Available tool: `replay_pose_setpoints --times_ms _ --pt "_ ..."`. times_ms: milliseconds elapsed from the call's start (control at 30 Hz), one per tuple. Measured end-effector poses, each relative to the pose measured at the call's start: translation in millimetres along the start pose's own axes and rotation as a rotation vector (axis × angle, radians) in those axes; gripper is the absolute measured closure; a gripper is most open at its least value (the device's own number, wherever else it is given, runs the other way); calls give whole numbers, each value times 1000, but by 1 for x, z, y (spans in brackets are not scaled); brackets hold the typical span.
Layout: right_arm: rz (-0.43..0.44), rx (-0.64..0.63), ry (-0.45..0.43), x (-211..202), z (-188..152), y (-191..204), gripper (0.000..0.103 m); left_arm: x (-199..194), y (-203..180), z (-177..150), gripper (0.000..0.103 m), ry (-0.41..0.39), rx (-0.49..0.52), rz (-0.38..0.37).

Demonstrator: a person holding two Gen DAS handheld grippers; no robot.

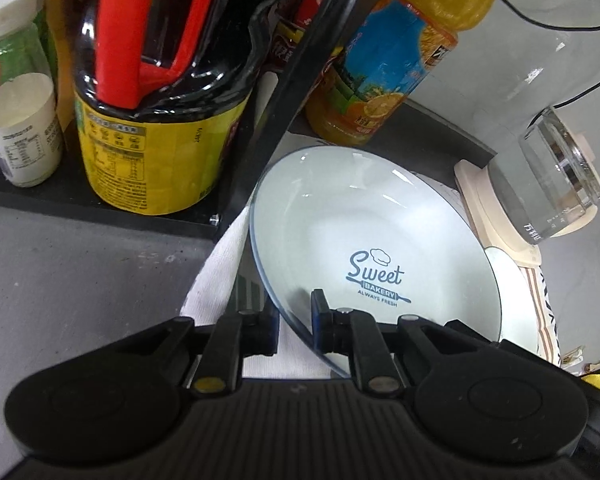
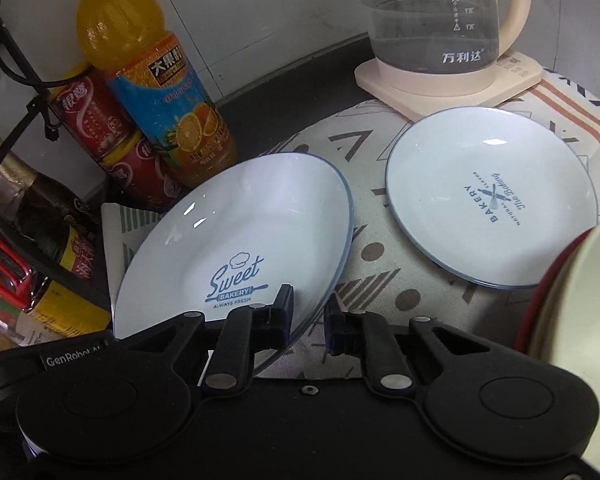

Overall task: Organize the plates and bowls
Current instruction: 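Lift the 'Sweet' plate with both grippers toward the flower-pattern plate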

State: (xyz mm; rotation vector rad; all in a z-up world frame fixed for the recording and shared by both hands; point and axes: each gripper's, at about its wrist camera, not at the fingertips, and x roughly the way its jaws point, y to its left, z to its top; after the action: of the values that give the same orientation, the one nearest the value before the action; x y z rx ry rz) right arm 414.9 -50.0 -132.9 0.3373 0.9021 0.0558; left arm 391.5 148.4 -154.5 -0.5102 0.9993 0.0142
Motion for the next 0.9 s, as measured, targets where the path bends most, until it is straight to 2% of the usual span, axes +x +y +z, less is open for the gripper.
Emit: replay_pose_setpoints --times_ms 433,900 --pt "26 -83 -36 -35 -15 0 88 -40 -10 -34 89 -48 -17 24" --pt "97 -181 -42 -78 -48 -20 88 -93 -18 -101 89 -108 -73 105"
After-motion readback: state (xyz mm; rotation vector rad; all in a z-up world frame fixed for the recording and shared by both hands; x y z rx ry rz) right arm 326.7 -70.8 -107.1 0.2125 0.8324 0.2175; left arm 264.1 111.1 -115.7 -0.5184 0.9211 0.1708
